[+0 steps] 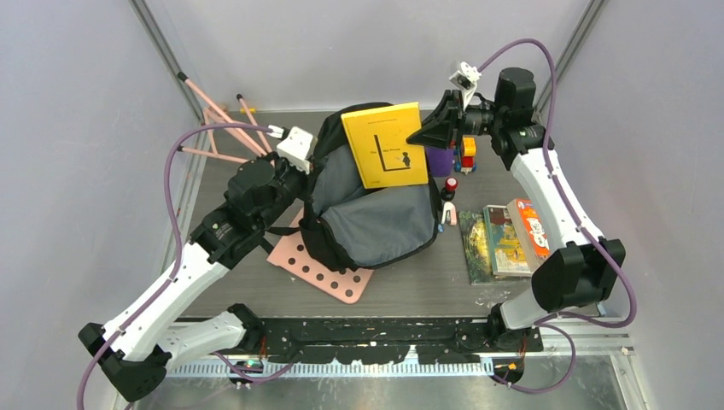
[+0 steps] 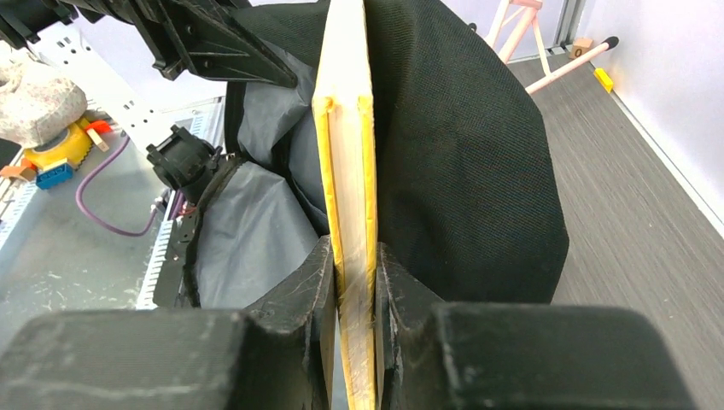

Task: Pack the student bag
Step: Place the book in the student bag.

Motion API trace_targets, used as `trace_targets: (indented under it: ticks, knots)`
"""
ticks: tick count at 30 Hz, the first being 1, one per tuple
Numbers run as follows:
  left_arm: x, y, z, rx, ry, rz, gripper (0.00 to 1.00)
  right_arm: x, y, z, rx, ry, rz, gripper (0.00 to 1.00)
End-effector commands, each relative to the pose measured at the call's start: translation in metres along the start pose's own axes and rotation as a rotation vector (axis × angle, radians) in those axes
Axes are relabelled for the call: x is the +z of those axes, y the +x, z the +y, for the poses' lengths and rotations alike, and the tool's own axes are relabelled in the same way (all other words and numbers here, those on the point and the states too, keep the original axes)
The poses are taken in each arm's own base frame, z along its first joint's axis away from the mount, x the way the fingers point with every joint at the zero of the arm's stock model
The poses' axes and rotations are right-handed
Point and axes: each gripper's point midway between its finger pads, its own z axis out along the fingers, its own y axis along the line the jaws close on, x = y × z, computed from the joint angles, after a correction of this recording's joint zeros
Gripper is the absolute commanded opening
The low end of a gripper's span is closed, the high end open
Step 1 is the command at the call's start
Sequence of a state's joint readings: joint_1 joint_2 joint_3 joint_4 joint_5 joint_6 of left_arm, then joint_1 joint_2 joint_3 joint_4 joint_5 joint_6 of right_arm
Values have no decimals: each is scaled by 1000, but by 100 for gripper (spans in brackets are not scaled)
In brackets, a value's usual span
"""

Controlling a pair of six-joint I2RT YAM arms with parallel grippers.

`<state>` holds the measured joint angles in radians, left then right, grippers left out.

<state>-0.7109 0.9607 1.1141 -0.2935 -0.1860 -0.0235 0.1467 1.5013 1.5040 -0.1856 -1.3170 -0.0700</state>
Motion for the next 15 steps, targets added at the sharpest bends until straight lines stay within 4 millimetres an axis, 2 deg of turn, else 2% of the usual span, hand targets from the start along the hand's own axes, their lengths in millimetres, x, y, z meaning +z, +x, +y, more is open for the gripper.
trace_targets:
  ticks: [1, 4, 5, 6, 7, 8, 9, 10, 11, 12, 13, 15]
  knots:
    - [-5, -19, -7, -23, 52, -36, 0, 5, -26, -6, -189, -12, -23, 1]
    - [-2, -18, -9, -27, 68, -29, 0, 12, -28, -1, -222, -83, -37, 1]
    - [-2, -17, -10, -26, 75, -27, 0, 16, -35, 2, -245, -104, -56, 1]
    - [-1, -17, -11, -26, 79, -25, 0, 19, -31, 3, -227, -141, -58, 1]
    - [-1, -17, -11, -26, 82, -25, 0, 22, -43, 9, -250, -174, -83, 1]
    - [-1, -17, -11, -25, 84, -26, 0, 26, -37, 6, -240, -210, -84, 1]
    - [-2, -17, -11, -24, 86, -27, 0, 28, -51, 20, -259, -248, -106, 1]
    - [-2, -18, -11, -24, 87, -30, 0, 33, -48, 15, -247, -282, -95, 1]
    - [-3, -18, -10, -23, 86, -33, 0, 33, -53, 30, -256, -320, -95, 1]
    - [-3, -19, -10, -23, 85, -35, 0, 39, -55, 22, -281, -333, -99, 1]
    - [-4, -19, -10, -24, 85, -36, 0, 41, -53, 19, -194, -341, -82, 1]
    - [-4, -19, -10, -25, 87, -35, 0, 50, -48, 5, -144, -351, -72, 1]
